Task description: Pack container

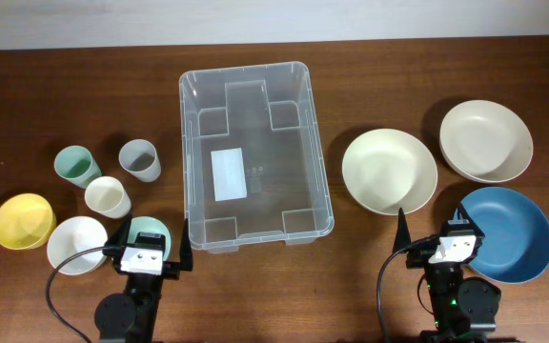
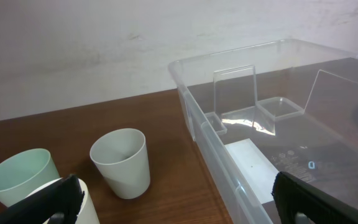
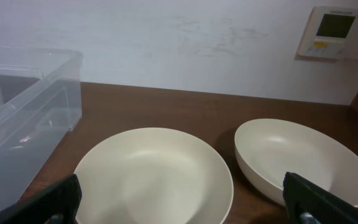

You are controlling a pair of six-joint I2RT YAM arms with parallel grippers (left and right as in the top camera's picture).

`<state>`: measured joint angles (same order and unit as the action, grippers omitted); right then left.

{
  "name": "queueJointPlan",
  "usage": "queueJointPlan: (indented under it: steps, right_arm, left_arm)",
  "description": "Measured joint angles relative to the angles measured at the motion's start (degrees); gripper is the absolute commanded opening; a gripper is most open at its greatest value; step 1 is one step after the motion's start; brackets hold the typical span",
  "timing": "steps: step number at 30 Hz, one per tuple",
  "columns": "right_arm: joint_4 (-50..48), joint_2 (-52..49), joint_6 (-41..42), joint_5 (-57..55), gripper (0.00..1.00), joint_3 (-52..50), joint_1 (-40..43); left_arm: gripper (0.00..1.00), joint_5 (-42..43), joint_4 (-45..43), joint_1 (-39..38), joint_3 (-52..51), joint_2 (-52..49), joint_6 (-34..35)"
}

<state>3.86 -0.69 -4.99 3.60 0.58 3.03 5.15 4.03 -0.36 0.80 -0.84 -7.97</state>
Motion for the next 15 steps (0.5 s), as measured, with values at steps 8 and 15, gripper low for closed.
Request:
queueJointPlan:
  steps: [8, 15]
  right_arm:
    - [0.0, 0.0, 0.02, 0.0, 0.99, 0.0, 0.0]
    - [0.0, 0.0, -0.02, 0.0, 0.99, 0.0, 0.0]
  left_arm:
    - [0.99, 0.0, 0.02, 0.0, 0.0, 0.0, 0.0]
    - [0.99, 0.0, 0.02, 0.0, 0.0, 0.0, 0.0]
